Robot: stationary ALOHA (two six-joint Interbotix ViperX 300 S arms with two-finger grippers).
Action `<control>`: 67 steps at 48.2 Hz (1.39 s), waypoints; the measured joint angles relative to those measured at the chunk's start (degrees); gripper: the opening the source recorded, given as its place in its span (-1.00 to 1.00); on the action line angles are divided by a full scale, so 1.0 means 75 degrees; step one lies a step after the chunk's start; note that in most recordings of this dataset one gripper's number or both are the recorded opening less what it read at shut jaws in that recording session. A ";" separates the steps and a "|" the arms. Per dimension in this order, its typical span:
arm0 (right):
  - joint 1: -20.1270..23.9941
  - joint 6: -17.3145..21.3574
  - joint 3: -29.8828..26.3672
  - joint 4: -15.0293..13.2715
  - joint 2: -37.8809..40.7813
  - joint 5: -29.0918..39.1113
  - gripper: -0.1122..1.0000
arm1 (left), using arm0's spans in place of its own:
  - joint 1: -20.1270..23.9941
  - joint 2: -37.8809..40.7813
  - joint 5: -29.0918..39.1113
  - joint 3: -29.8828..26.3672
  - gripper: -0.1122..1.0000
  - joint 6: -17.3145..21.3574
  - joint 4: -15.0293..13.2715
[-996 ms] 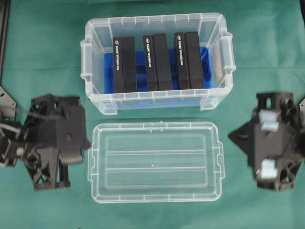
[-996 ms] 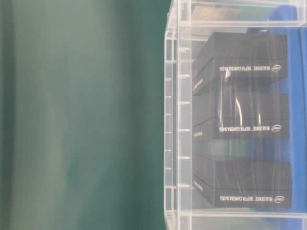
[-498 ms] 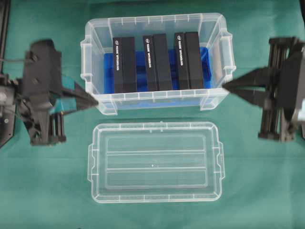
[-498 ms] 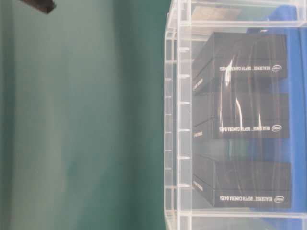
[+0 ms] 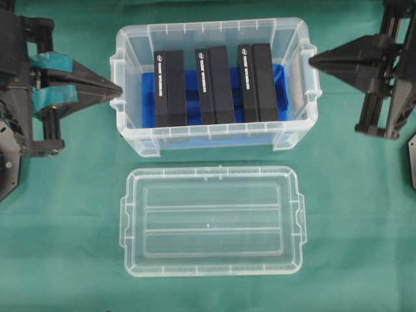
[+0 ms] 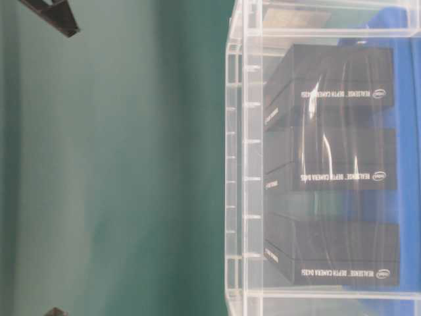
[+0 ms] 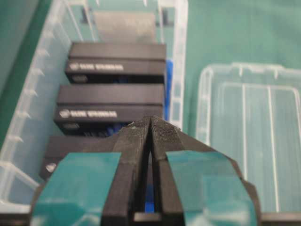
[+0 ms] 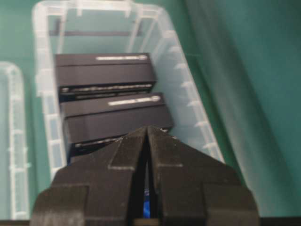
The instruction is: Clamp the lid of the box with both arms, then lift and open it.
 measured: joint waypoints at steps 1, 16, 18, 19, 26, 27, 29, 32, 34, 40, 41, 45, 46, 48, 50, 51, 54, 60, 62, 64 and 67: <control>-0.0082 0.0000 0.0070 0.0000 -0.0047 -0.0082 -0.79 | 0.0035 -0.0035 -0.0059 0.0012 -0.77 0.0012 0.0000; -0.0820 -0.0012 0.1031 -0.0012 -0.0773 -0.1289 -0.79 | 0.0703 -0.0527 -0.0996 0.0750 -0.77 0.0047 0.0012; -0.0879 -0.0012 0.1148 -0.0012 -0.0832 -0.1453 -0.79 | 0.0773 -0.0598 -0.1148 0.0879 -0.77 0.0035 0.0000; -0.0926 -0.0023 0.1219 0.0000 -0.0855 -0.1523 -0.79 | 0.0820 -0.0633 -0.1230 0.0949 -0.77 0.0035 0.0012; -0.1172 -0.0023 0.1641 -0.0012 -0.0938 -0.1945 -0.79 | 0.1102 -0.0867 -0.1664 0.1418 -0.77 0.0023 0.0000; -0.1207 -0.0023 0.1687 -0.0012 -0.0938 -0.2016 -0.79 | 0.1137 -0.0902 -0.1699 0.1477 -0.77 0.0023 0.0000; -0.1277 -0.0023 0.1793 -0.0012 -0.0926 -0.2145 -0.79 | 0.1184 -0.0937 -0.1781 0.1559 -0.77 0.0012 0.0000; -0.1371 -0.0023 0.1934 -0.0012 -0.0926 -0.2320 -0.79 | 0.1230 -0.0996 -0.1922 0.1664 -0.77 0.0000 0.0000; -0.1430 -0.0023 0.2016 -0.0012 -0.0926 -0.2449 -0.79 | 0.1254 -0.1031 -0.2027 0.1746 -0.77 0.0035 0.0000; -0.1641 -0.0012 0.2262 -0.0012 -0.0926 -0.2848 -0.79 | 0.1312 -0.1043 -0.2320 0.1992 -0.77 0.0035 0.0000; -0.1676 -0.0023 0.2309 -0.0012 -0.0938 -0.2895 -0.79 | 0.1336 -0.1043 -0.2367 0.2039 -0.77 0.0035 0.0000; -0.1781 0.0012 0.2426 -0.0012 -0.0938 -0.3141 -0.79 | 0.1395 -0.1031 -0.2531 0.2227 -0.77 0.0035 0.0000; -0.1816 0.0012 0.2461 -0.0012 -0.0938 -0.3188 -0.79 | 0.1418 -0.1043 -0.2590 0.2262 -0.77 0.0035 0.0000; -0.1828 0.0012 0.2508 -0.0012 -0.0938 -0.3281 -0.79 | 0.1441 -0.1043 -0.2672 0.2320 -0.77 0.0012 0.0000; -0.1840 0.0012 0.2566 -0.0012 -0.0938 -0.3340 -0.79 | 0.1465 -0.1043 -0.2766 0.2379 -0.77 0.0012 0.0000; -0.1840 0.0000 0.2578 -0.0012 -0.0938 -0.3363 -0.79 | 0.1465 -0.1055 -0.2801 0.2402 -0.77 0.0012 0.0000; -0.1852 0.0035 0.2637 -0.0012 -0.0949 -0.3434 -0.79 | 0.1465 -0.1113 -0.2895 0.2461 -0.77 0.0023 0.0000; -0.1852 0.0035 0.2695 -0.0012 -0.0938 -0.3504 -0.79 | 0.1477 -0.1148 -0.2988 0.2520 -0.77 0.0023 0.0000; -0.1840 0.0035 0.2695 -0.0012 -0.0938 -0.3504 -0.79 | 0.1477 -0.1160 -0.2988 0.2520 -0.77 0.0023 0.0000; -0.1852 0.0035 0.2695 -0.0012 -0.0938 -0.3504 -0.79 | 0.1477 -0.1172 -0.3000 0.2531 -0.77 0.0012 0.0000; -0.1840 0.0035 0.2684 -0.0012 -0.0938 -0.3516 -0.79 | 0.1477 -0.1172 -0.2988 0.2531 -0.77 0.0023 0.0000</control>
